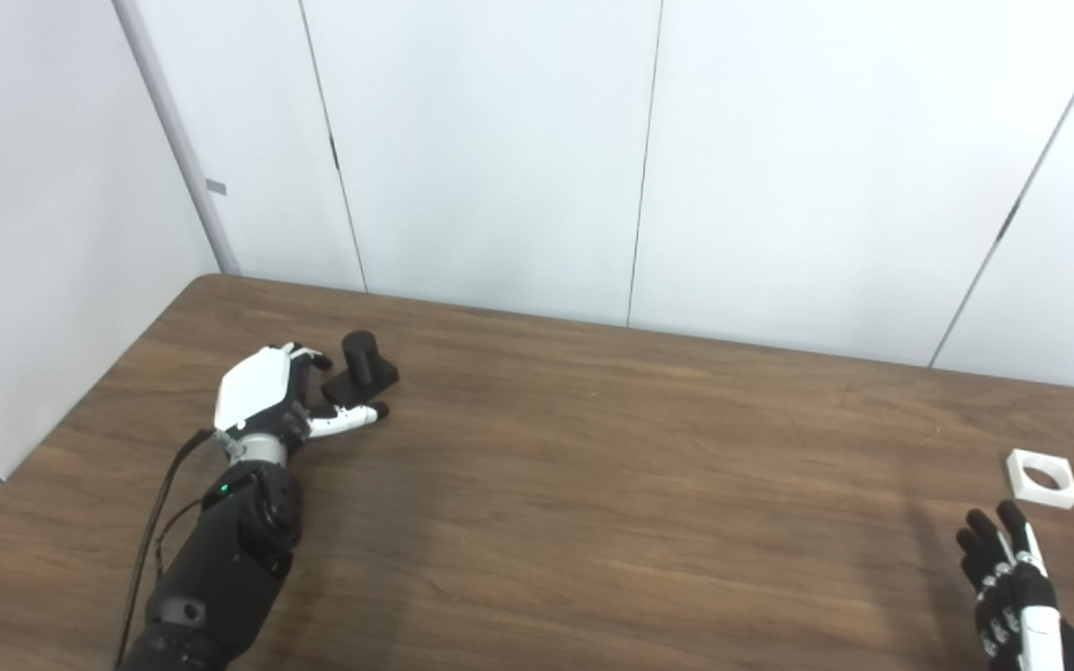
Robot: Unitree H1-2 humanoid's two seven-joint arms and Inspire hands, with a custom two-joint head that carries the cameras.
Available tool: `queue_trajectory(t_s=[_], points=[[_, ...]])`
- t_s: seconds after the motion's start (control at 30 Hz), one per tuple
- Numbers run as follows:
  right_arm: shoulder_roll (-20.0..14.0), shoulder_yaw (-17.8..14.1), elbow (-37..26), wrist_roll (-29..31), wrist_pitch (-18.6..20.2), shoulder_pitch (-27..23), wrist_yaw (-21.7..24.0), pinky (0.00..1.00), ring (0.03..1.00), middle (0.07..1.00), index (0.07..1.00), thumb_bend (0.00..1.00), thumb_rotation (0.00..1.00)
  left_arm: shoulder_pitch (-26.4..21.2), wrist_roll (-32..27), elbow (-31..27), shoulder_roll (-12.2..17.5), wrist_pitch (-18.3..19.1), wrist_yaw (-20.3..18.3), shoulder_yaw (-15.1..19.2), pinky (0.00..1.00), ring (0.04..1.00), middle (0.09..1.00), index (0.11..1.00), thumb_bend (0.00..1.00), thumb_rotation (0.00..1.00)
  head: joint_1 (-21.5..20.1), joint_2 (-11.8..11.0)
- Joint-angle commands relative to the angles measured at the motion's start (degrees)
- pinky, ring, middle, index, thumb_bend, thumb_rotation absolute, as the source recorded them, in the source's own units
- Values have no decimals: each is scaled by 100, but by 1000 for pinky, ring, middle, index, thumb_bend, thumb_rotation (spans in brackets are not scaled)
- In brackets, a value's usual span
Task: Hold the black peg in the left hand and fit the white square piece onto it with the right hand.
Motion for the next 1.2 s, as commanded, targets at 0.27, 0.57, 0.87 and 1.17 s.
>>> queue_trajectory(t_s=[0.27,0.57,0.87,1.17], points=[[120,26,313,19,-19,356,-26,989,958,952,1000,472,1000,-263,-135,-5,188,-118,22,-54,1000,974,915,755,860,393,-10,13],[118,26,296,29,-10,362,-18,978,954,949,1000,460,1000,-308,-215,105,210,-241,104,-131,1000,950,871,646,815,337,-30,41],[137,29,284,-13,7,373,-49,989,951,945,1000,469,1000,-282,-497,289,229,-956,340,-73,1000,859,747,485,519,52,-45,46],[153,29,280,21,23,368,-43,990,960,948,1000,462,1000,-296,-581,357,302,-1038,205,-140,1000,856,743,487,513,47,-81,76]])
